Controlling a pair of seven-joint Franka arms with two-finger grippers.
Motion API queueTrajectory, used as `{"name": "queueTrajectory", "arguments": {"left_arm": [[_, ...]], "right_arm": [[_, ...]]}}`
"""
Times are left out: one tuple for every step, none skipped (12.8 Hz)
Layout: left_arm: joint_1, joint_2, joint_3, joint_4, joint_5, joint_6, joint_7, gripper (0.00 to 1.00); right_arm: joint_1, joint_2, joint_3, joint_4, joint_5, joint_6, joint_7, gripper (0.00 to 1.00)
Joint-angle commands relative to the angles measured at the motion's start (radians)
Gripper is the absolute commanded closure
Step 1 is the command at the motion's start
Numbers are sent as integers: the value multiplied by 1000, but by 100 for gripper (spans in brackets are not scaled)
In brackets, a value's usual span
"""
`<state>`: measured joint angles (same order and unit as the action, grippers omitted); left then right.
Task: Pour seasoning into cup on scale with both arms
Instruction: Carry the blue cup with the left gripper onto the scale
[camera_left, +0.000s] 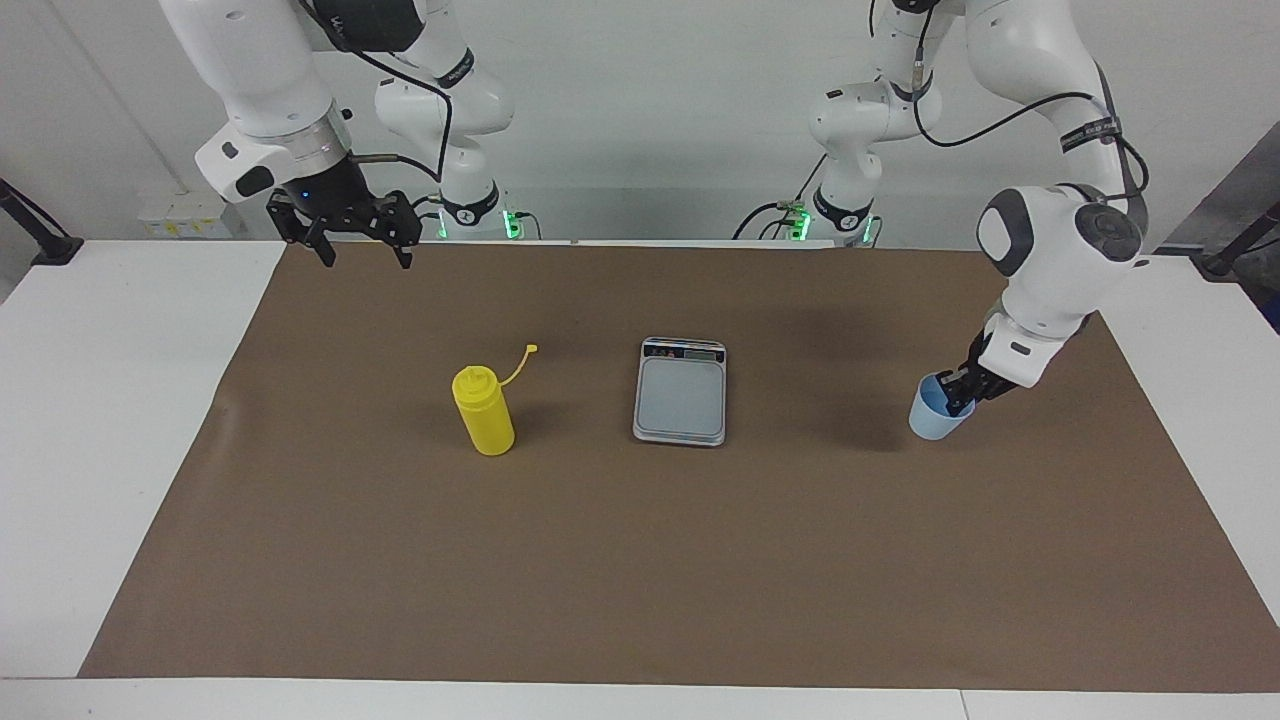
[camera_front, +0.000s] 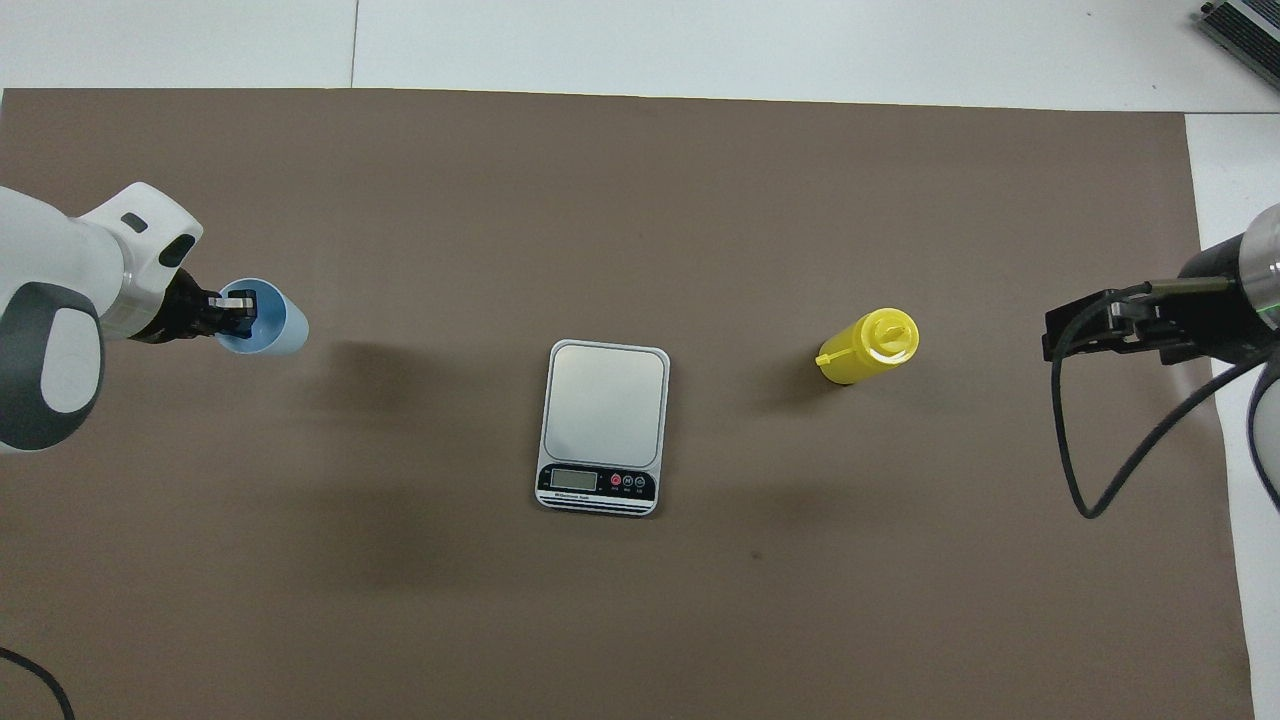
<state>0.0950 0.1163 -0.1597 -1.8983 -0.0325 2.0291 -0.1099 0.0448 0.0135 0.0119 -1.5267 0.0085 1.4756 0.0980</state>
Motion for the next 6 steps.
{"name": "queueTrajectory", "arguments": {"left_arm": [[-85,-3,6,103,-4,-134,-55,100],[-130,-4,3,111,-4,-153,-88,100],[-186,-6,2,108,-4,-152,-121,100],[-240,-6,0,107,-4,-144,-161,100],[-291,-6,0,107,-4,-135,-195,100],[-338,-6,0,98,-4,-110,-230,100]], "right_arm": [[-10,-24,3,-32,7,14,0,0],[-10,-24,3,-32,7,15,0,0],[-10,-24,3,-32,7,15,0,0],[-10,-24,3,-32,7,15,0,0],[-10,-24,3,-32,7,15,0,0],[-10,-24,3,-32,7,15,0,0]]}}
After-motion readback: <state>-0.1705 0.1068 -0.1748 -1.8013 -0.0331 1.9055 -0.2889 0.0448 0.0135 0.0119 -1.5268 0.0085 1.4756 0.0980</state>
